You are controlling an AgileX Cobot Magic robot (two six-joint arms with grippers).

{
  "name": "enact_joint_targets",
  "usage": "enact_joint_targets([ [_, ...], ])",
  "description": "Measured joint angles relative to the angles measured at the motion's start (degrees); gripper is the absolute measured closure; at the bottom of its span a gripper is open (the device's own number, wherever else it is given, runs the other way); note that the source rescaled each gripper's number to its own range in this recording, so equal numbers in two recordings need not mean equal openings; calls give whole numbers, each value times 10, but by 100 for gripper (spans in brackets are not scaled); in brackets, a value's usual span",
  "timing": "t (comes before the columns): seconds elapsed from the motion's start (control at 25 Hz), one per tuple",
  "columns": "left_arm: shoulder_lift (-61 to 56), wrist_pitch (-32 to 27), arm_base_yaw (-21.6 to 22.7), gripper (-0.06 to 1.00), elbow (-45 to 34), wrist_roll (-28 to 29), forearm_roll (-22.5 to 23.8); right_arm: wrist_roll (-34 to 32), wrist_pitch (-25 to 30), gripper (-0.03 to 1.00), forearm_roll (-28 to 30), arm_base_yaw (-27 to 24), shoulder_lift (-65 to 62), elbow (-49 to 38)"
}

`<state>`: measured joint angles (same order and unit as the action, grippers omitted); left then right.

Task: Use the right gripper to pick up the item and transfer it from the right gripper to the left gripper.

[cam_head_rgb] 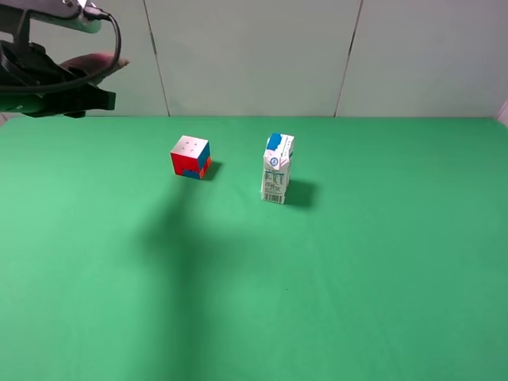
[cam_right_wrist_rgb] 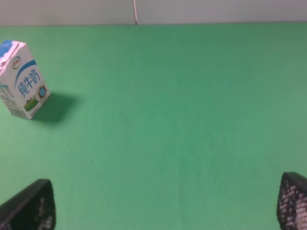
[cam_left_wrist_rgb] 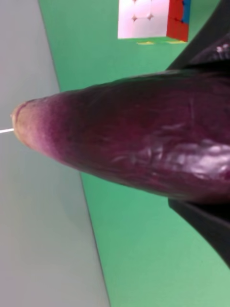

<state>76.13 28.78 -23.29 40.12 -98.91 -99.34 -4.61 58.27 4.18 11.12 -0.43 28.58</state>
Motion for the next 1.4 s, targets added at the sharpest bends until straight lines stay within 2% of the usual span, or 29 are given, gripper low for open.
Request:
enact_joint_targets([
  [0.36, 0, -36, 40, 94, 0, 0, 0, 0, 0, -3, 0, 0, 0, 0],
  [0.52, 0, -49, 75, 94, -1, 1, 1, 0, 0, -3, 0, 0, 0, 0],
  [0.6, 0, -75, 103, 94, -9, 18, 1, 0, 0, -3, 0, 0, 0, 0],
  [0.68, 0, -106, 130, 94, -24, 71, 20, 0, 0, -3, 0, 0, 0, 0],
  [0.76, 0, -131, 144, 94, -48, 157, 89, 0, 0, -3, 0, 0, 0, 0],
  [0.88, 0, -137, 148, 94, -79, 341, 253, 0, 0, -3, 0, 0, 0, 0],
  [1.12, 21, -167, 149, 94, -101, 687, 632, 0, 0, -3, 0, 0, 0, 0],
  [1.24, 60, -187, 149, 94, -102, 804, 735, 0, 0, -3, 0, 0, 0, 0],
  [1.32, 87, -188, 149, 94, -102, 847, 768, 0, 0, -3, 0, 0, 0, 0],
  [1.4, 110, -183, 149, 94, -102, 866, 785, 0, 0, -3, 0, 0, 0, 0],
])
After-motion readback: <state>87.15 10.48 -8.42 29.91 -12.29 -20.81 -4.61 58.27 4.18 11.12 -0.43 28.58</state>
